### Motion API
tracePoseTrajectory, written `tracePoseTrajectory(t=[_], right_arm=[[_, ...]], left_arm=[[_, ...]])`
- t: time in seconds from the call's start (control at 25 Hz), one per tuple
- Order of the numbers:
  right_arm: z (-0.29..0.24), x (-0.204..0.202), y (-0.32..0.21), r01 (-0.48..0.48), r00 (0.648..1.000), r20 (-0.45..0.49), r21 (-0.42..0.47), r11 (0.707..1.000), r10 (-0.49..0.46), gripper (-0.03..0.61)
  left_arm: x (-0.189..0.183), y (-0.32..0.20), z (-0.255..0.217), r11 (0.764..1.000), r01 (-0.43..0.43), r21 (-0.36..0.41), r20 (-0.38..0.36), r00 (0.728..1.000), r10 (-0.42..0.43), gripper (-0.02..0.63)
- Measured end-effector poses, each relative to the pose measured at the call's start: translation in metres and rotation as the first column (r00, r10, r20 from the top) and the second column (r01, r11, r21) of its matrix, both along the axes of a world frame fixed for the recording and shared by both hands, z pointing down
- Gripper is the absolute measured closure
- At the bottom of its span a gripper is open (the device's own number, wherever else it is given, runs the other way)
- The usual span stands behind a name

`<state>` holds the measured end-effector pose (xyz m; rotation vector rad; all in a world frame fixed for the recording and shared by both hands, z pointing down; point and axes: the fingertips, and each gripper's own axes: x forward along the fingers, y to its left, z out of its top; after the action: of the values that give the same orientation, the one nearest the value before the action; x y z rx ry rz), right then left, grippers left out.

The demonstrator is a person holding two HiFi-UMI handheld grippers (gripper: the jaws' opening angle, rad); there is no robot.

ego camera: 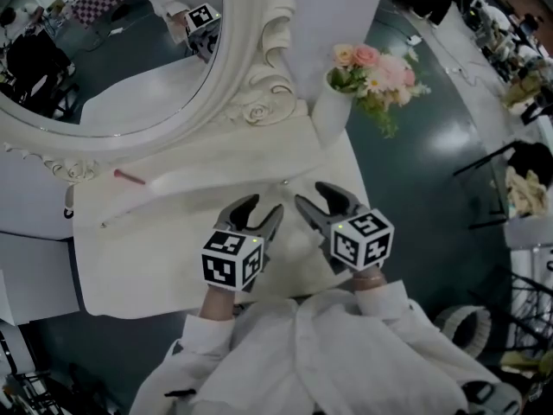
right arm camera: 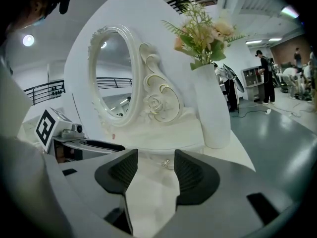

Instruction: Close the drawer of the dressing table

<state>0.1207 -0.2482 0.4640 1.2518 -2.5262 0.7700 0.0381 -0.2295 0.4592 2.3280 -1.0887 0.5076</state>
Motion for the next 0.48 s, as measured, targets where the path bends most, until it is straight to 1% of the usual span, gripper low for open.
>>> tracePoseTrajectory(t=[0.08,0.16,0.48], right_arm=[[-0.008,-0.002,0.004,0.007,1.0,0.004,0.014,1.0,-0.007,0.353],[-0.018,-0.005,0.007,0.018,1.0,0.014,0.031,0.999,-0.018,0.353],[-0.053,-0.013,0.016,0.053,0.998,0.017,0.113,0.992,-0.055,0.354]], left_arm=[[-0.002,0.001,-0.01,1.0,0.012,0.027,-0.018,1.0,-0.012,0.394],[-0.006,0.001,-0.019,0.998,0.026,0.059,-0.019,1.0,-0.025,0.394],[-0.005,0.005,-0.044,0.989,0.023,0.144,-0.025,0.999,-0.02,0.394]])
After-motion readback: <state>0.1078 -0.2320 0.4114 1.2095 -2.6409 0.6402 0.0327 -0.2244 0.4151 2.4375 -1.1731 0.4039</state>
